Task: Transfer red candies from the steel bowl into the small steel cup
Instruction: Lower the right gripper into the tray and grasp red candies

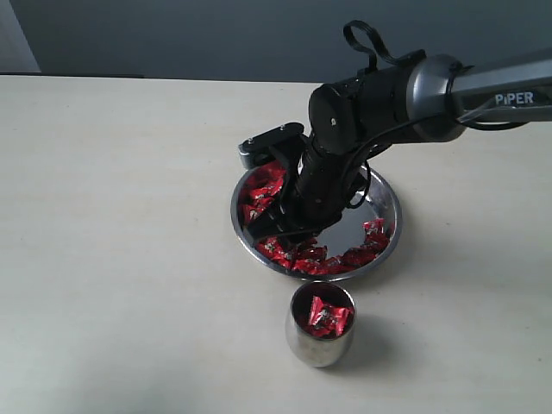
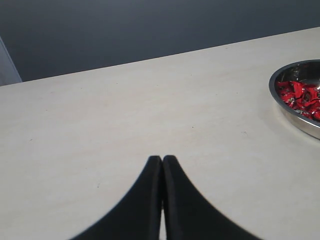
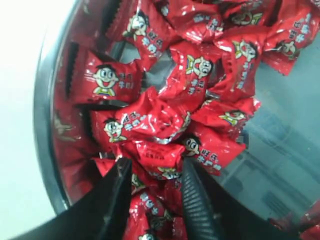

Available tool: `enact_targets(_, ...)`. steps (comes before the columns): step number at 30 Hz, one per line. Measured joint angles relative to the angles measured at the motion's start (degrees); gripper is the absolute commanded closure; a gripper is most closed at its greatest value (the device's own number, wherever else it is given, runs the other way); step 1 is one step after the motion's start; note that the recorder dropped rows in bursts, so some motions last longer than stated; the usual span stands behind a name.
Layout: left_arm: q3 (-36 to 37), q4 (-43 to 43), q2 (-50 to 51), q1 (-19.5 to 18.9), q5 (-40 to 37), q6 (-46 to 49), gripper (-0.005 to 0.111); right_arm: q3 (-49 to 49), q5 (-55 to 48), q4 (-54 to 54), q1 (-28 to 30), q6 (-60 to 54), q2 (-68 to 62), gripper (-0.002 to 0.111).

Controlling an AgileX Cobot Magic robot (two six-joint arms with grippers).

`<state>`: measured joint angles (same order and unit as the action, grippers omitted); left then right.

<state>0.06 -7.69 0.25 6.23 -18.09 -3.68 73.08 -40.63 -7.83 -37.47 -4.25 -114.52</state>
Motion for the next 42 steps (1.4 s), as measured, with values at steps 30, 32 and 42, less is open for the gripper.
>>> enact_targets(30, 0.0, 0.0, 0.0, 0.0, 0.0, 0.0, 0.106, 0.0, 0.3, 2.1, 0.0, 0.0, 0.0, 0.074)
enact_targets(32, 0.0, 0.0, 0.0, 0.0, 0.0, 0.0, 0.106, 0.0, 0.5, 1.2, 0.0, 0.0, 0.0, 0.074)
enact_targets(42, 0.0, 0.0, 0.0, 0.0, 0.0, 0.0, 0.106, 0.0, 1.2, 0.2, 0.0, 0.0, 0.0, 0.074)
